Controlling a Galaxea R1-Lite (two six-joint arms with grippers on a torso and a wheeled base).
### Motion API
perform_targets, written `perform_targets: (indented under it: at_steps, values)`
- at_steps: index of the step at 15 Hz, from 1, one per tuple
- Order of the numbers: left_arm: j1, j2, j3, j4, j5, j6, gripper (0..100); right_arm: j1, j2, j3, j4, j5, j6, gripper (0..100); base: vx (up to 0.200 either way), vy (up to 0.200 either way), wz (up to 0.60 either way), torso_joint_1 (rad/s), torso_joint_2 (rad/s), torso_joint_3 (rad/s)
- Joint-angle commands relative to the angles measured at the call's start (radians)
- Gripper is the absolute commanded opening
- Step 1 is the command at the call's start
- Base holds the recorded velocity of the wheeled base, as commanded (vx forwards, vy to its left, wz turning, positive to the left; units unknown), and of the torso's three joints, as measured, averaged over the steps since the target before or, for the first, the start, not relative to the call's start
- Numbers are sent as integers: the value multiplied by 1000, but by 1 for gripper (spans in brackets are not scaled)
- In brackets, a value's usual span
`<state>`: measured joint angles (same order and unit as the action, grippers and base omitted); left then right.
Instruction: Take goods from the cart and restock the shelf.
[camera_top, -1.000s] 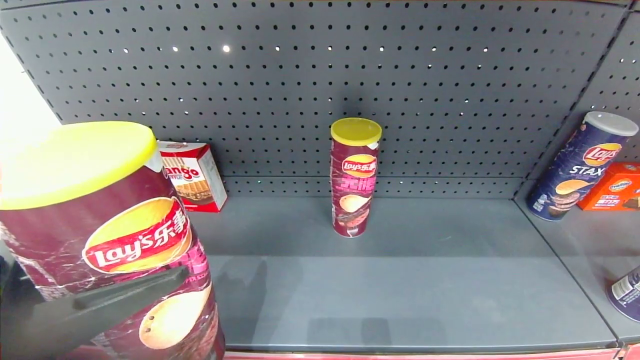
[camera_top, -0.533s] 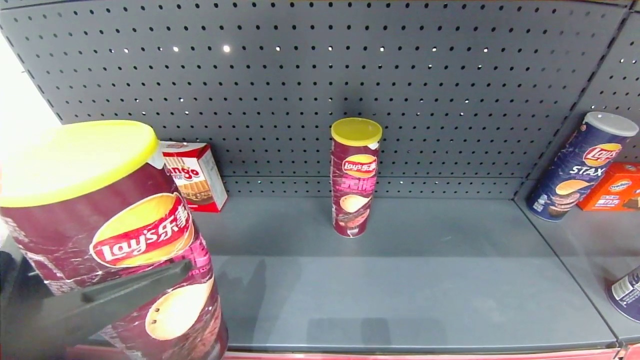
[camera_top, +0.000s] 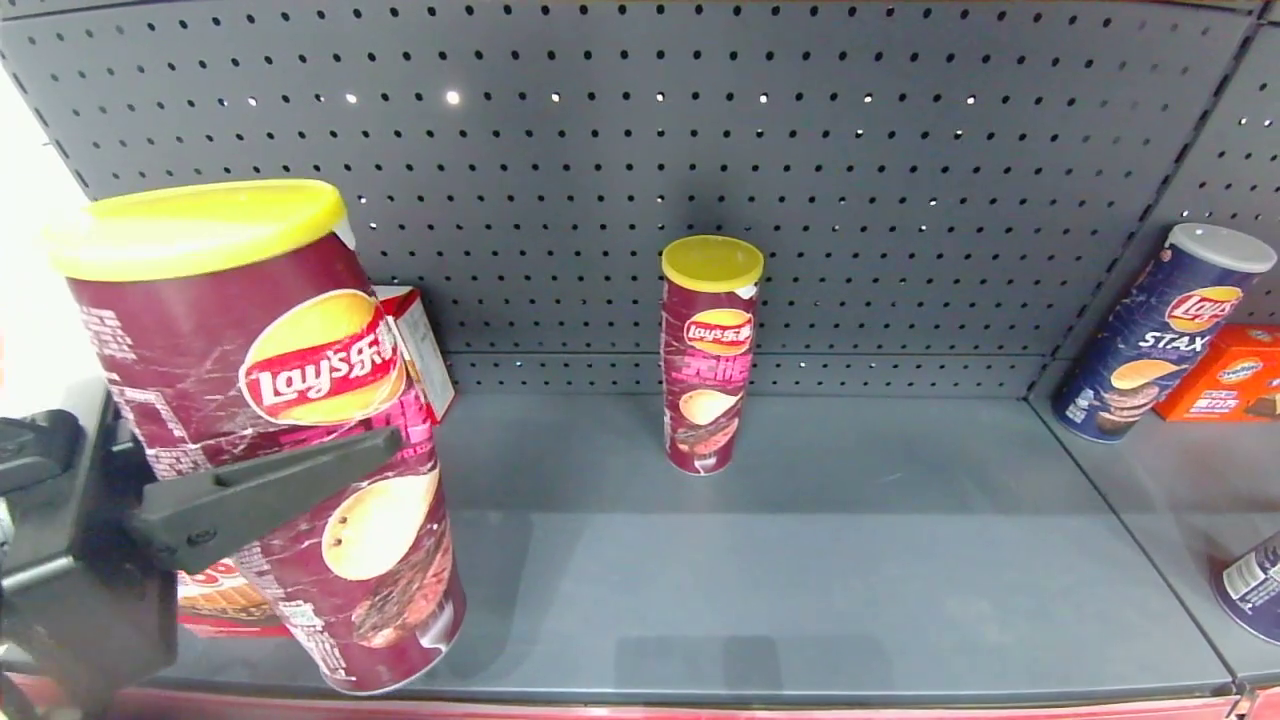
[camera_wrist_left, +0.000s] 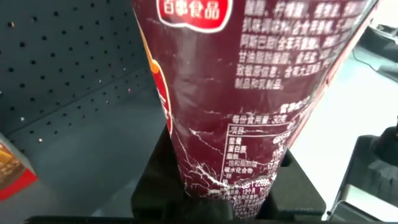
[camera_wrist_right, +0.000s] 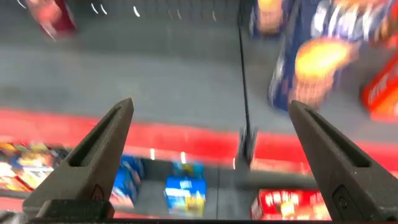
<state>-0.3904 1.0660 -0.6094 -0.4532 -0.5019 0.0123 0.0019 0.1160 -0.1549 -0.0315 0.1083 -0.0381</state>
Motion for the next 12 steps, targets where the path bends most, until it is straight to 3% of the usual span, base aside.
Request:
perform_targets:
  at_steps: [1,3,7,10,12]
  values:
    - [1,19,10,-10,-1,1,0,73,315,-167,-50,126,-34,100,0,0,0,0,0,0]
    - [-2,31,10,-22,-3,1,0,148,439,-195,-73,165,-95,100,0,0,0,0,0,0]
    - [-22,32,37,-39,-3,1,0,362,732,-290,-254,156,-108,100,0,0,0,0,0,0]
    - [-24,28,54,-39,-1,1,0,471,834,-324,-255,120,-103,100,0,0,0,0,0,0]
    - [-22,28,48,-39,-1,1,0,475,912,-357,-269,88,-66,100,0,0,0,0,0,0]
